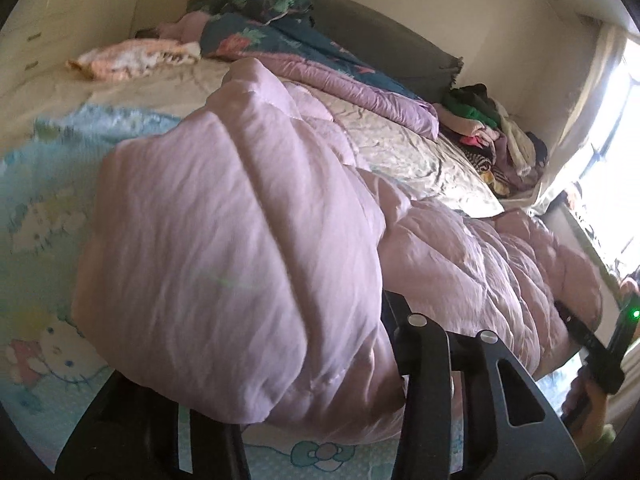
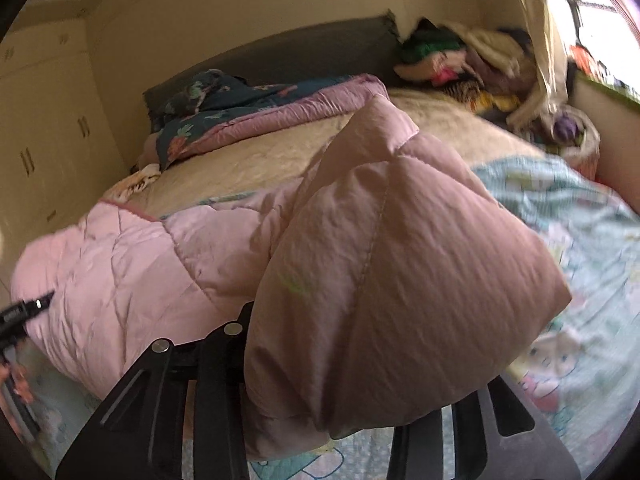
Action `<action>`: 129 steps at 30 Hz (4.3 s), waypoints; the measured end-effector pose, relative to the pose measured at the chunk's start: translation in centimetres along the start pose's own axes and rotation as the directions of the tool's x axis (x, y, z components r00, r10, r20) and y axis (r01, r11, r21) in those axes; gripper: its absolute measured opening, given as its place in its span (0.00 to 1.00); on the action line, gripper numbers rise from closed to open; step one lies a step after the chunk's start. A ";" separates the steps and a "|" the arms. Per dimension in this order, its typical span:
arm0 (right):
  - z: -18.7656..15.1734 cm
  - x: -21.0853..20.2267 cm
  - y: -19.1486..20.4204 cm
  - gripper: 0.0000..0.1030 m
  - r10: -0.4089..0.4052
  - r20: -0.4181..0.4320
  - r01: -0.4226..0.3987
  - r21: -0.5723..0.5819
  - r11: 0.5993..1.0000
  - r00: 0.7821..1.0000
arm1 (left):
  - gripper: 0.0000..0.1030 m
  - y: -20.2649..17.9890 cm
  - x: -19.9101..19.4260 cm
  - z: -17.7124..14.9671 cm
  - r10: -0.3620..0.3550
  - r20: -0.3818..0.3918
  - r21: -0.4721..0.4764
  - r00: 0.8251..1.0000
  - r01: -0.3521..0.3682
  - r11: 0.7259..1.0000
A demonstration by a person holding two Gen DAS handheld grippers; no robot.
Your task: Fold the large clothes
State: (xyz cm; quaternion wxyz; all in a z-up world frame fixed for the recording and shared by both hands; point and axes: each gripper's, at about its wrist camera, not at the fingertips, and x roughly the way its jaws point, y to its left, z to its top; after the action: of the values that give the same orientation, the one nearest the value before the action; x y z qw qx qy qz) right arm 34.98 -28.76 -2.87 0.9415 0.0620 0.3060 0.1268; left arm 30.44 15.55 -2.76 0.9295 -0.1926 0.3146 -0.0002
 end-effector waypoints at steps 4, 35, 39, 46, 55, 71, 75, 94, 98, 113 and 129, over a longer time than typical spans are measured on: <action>0.7 -1.8 1.2 0.29 0.026 0.031 -0.024 -0.070 0.997 0.999 | 0.31 -0.6 -1.3 0.5 -0.005 0.015 0.023 1.000 0.005 1.000; -4.9 -14.3 3.0 0.29 0.053 0.044 -0.047 -0.134 0.990 0.998 | 0.31 -0.8 -11.6 -6.6 -0.009 0.027 0.063 1.000 0.007 0.998; -5.8 -15.0 2.9 0.29 0.053 0.041 -0.048 -0.120 0.992 0.998 | 0.32 -0.7 -12.3 -7.3 -0.006 0.027 0.062 1.000 0.004 0.998; -6.9 -16.2 3.0 0.29 0.053 0.034 -0.048 -0.114 0.992 0.998 | 0.32 -0.3 -13.4 -8.7 0.002 0.021 0.060 1.000 -0.003 0.998; -8.5 -17.9 2.9 0.29 0.053 0.021 -0.051 -0.095 0.994 0.998 | 0.32 0.5 -14.6 -10.6 0.010 0.000 0.055 1.000 -0.010 0.998; -11.7 -14.8 0.2 0.41 0.003 -0.139 0.004 0.050 0.999 0.990 | 0.44 2.6 -12.3 -12.7 0.065 -0.072 0.020 0.995 -0.064 0.998; -12.5 -13.3 -0.5 0.49 0.013 -0.181 0.006 0.102 0.995 0.983 | 0.48 3.0 -11.4 -13.2 0.071 -0.093 0.006 0.993 -0.071 0.997; -12.9 -19.3 -1.7 0.95 0.007 -0.193 0.033 0.206 0.978 0.981 | 0.90 2.4 -17.2 -13.3 0.083 -0.105 -0.026 0.991 -0.087 0.996; -12.1 -22.1 -0.9 0.96 -0.032 -0.134 0.054 0.166 0.985 0.990 | 0.91 1.6 -19.4 -13.2 0.107 -0.067 -0.011 0.992 -0.108 0.994; -10.2 -31.5 5.2 0.96 -0.010 0.078 0.017 -0.088 0.996 0.997 | 0.91 -3.3 -25.7 -13.2 0.080 0.086 0.073 0.993 -0.087 0.994; -14.0 -35.9 10.5 0.96 0.028 0.142 0.005 -0.229 0.973 0.989 | 0.91 -8.4 -26.7 -17.5 0.023 0.072 0.191 0.997 -0.036 0.981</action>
State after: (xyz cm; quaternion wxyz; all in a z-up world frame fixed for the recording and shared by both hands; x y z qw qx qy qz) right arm -3.42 -28.07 7.99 0.9613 -0.0362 0.2201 0.1618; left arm -0.22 4.74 3.10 0.9540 -0.0971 0.2833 -0.0099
